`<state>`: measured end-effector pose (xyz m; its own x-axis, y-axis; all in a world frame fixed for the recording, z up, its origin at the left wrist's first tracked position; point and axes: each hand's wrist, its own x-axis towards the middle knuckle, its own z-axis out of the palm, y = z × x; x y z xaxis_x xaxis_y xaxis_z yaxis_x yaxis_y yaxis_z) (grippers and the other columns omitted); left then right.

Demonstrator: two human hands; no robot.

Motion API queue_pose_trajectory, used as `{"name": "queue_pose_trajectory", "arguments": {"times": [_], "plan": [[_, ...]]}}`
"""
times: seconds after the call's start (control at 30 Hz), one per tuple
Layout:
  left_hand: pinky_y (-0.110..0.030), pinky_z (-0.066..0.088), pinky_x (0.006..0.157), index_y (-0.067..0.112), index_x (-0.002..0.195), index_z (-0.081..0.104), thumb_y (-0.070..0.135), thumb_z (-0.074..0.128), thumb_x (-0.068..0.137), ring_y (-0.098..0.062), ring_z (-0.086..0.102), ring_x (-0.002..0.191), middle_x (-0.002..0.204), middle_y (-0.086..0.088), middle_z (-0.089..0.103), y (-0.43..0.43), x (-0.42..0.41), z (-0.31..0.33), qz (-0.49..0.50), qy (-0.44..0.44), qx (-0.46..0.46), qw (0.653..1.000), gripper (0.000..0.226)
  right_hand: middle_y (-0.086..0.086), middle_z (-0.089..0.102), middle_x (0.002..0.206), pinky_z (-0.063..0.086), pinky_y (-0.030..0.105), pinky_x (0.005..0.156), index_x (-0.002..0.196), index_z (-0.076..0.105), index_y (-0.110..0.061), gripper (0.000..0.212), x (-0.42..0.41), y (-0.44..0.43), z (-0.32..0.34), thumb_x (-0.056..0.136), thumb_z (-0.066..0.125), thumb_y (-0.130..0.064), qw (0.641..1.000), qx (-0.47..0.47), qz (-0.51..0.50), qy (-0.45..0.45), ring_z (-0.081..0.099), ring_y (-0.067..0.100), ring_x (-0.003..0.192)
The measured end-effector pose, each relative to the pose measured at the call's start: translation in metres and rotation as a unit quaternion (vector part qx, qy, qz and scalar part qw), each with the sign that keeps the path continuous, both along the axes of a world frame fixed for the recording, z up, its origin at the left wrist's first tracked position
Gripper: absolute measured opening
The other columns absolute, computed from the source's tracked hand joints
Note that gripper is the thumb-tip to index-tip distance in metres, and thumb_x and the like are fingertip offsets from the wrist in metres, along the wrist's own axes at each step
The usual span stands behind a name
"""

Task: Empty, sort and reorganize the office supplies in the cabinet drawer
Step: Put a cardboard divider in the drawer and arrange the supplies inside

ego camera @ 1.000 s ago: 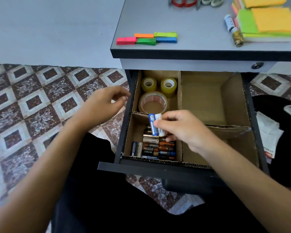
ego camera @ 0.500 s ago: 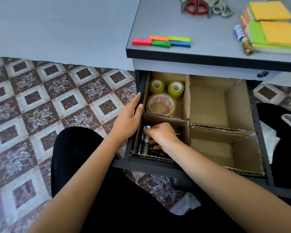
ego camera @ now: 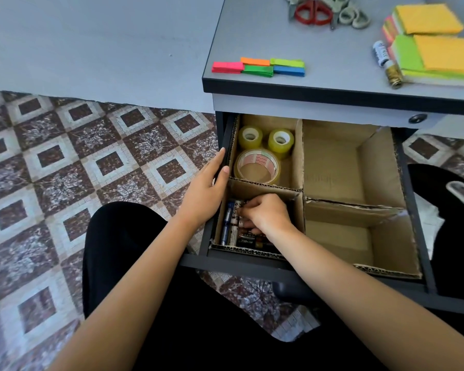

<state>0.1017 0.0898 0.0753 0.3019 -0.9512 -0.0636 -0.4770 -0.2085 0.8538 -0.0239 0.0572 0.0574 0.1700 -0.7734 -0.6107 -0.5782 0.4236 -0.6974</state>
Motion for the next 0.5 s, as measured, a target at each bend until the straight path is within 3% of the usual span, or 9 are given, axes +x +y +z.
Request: {"name": "queue_pose_trajectory", "arguments": {"times": [0.1, 0.2, 0.37, 0.5], "plan": [[-0.001, 0.015, 0.093, 0.026, 0.146, 0.029, 0.027, 0.037, 0.101, -0.003, 0.025, 0.138, 0.151, 0.008, 0.032, -0.0002, 0.0002, -0.0004, 0.000, -0.001, 0.002, 1.000, 0.046, 0.005, 0.068, 0.071, 0.048, 0.026, 0.051, 0.064, 0.057, -0.020, 0.023, 0.0004, -0.0017, -0.0033, 0.083, 0.070, -0.019, 1.000, -0.017, 0.009, 0.022, 0.068, 0.019, 0.067], [-0.001, 0.016, 0.093, 0.026, 0.146, 0.029, 0.027, 0.037, 0.101, -0.004, 0.026, 0.138, 0.151, 0.007, 0.032, -0.0004, 0.0004, -0.0014, 0.000, -0.002, 0.000, 1.000, 0.046, 0.000, 0.059, 0.057, 0.055, 0.034, 0.071, 0.060, 0.056, -0.022, 0.027, 0.0033, -0.0033, -0.0060, 0.080, 0.073, -0.029, 0.996, -0.045, 0.038, 0.073, 0.063, 0.021, 0.069], [-0.001, 0.015, 0.093, 0.025, 0.147, 0.027, 0.027, 0.036, 0.101, -0.004, 0.025, 0.139, 0.151, 0.008, 0.031, -0.0003, -0.0002, -0.0019, -0.006, 0.006, -0.002, 1.000, 0.046, 0.008, 0.070, 0.076, 0.056, 0.033, 0.076, 0.061, 0.056, -0.020, 0.028, 0.0059, -0.0034, -0.0058, 0.079, 0.073, -0.035, 0.992, -0.052, 0.043, 0.107, 0.068, 0.026, 0.083], [-0.003, 0.017, 0.095, 0.025, 0.147, 0.028, 0.027, 0.036, 0.101, -0.004, 0.026, 0.138, 0.151, 0.008, 0.032, 0.0000, -0.0003, -0.0008, -0.006, -0.001, -0.002, 1.000, 0.046, 0.006, 0.069, 0.080, 0.055, 0.036, 0.080, 0.060, 0.056, -0.023, 0.027, 0.0008, -0.0028, -0.0053, 0.079, 0.074, -0.029, 0.996, -0.051, 0.030, 0.062, 0.068, 0.025, 0.085]]}}
